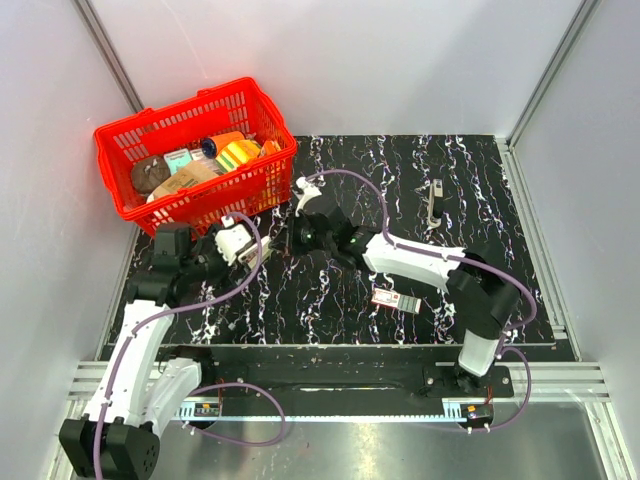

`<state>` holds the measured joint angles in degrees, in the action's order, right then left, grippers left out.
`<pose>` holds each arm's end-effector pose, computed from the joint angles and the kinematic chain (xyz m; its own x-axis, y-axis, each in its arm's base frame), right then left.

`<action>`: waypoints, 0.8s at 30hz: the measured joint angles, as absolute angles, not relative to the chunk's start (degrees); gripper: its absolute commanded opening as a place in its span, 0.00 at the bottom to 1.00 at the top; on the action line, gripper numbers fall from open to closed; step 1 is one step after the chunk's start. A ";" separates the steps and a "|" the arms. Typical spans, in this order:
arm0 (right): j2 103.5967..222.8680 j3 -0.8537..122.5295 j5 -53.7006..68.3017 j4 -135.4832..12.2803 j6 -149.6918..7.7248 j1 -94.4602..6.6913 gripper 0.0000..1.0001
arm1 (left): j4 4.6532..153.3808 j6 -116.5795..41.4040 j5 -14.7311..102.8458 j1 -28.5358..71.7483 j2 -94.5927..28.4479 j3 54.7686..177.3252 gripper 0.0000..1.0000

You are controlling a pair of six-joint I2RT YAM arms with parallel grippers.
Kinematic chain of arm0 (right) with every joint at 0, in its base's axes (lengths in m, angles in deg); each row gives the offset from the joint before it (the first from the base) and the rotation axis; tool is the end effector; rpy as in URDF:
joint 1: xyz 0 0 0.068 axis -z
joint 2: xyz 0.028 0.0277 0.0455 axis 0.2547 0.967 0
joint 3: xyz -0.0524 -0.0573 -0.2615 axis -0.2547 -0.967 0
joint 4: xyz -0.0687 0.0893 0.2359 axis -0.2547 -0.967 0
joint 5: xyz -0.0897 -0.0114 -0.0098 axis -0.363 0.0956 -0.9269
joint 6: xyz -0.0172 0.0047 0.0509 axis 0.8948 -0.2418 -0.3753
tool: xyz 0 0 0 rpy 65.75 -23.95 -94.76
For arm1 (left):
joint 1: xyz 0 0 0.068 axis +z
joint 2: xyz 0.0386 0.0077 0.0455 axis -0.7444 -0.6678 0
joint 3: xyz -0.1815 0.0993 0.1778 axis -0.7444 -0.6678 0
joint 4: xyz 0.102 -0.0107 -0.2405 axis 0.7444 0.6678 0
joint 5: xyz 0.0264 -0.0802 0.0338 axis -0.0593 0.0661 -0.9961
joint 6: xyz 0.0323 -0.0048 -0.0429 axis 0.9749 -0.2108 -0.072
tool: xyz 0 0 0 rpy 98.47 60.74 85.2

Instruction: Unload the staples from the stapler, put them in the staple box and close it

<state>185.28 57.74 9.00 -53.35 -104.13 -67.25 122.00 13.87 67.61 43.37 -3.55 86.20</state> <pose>0.2523 0.3383 0.2551 -0.7431 0.0728 -0.6652 -0.5173 0.5681 0.6401 0.1569 -0.0318 0.2747 -0.2500 0.5674 -0.7846 0.7891 0.5890 0.1745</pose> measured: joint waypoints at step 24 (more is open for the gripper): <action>177.92 64.56 -30.97 -93.19 -91.54 -33.57 0.99 | 130.44 3.44 63.67 43.37 -5.06 94.07 0.99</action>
<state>177.92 64.56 -30.97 -93.19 -91.54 -33.57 130.44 3.44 63.67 43.37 -5.06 94.07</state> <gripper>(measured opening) 0.993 0.988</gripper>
